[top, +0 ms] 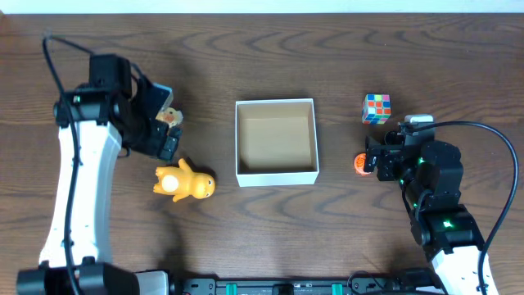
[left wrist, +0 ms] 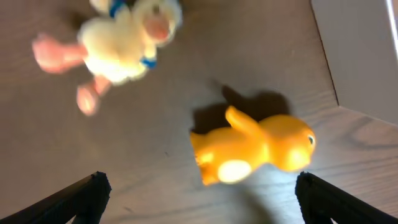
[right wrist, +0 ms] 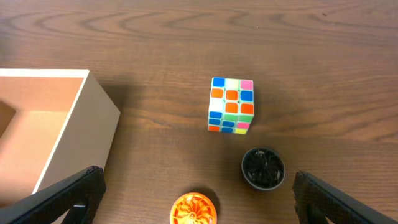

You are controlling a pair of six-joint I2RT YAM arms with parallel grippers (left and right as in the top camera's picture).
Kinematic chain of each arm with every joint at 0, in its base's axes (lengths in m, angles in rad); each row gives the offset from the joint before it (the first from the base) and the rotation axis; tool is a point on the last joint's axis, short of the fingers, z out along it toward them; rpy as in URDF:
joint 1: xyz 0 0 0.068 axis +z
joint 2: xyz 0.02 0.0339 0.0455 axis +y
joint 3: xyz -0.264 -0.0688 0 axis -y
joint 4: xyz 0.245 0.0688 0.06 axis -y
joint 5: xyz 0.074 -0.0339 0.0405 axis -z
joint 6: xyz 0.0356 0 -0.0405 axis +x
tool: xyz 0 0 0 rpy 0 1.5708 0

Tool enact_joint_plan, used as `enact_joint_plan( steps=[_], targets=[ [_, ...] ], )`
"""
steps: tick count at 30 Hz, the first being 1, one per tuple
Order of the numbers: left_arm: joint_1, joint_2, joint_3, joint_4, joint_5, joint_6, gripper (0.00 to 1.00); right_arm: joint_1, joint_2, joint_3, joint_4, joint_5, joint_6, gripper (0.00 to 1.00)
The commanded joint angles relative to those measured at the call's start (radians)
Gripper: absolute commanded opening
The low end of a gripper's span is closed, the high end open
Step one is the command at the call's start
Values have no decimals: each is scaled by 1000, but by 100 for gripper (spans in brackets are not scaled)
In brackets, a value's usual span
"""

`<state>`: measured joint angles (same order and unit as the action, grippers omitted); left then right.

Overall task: Pack container
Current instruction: 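Reach the left gripper forward over the white plush duck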

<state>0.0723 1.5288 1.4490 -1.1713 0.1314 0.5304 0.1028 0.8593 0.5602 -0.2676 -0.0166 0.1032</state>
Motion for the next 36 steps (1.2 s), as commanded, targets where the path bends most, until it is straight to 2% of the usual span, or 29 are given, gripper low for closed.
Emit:
enact_joint_plan(
  steps=[1,4,8,17,22,36],
  targets=[
    [11,74,105,-3,3,140,98,-6,-2,24,-10,-10,16,99],
    [23,148,180,1,3,174,98,-6,-2,24,-22,-10,16,99],
    [41,230,253,13,3,280,98,-6,-2,24,-26,-10,16,99],
    [75,323,260,193,3,487,98,-6,-2,24,-43,-10,42,99],
    [75,392,260,258,-2,517,98,-6,-2,24,-43,-10,61,99],
    [92,605,260,262,-31,551,98,-6,-2,24,-77,17,122,99]
  ],
)
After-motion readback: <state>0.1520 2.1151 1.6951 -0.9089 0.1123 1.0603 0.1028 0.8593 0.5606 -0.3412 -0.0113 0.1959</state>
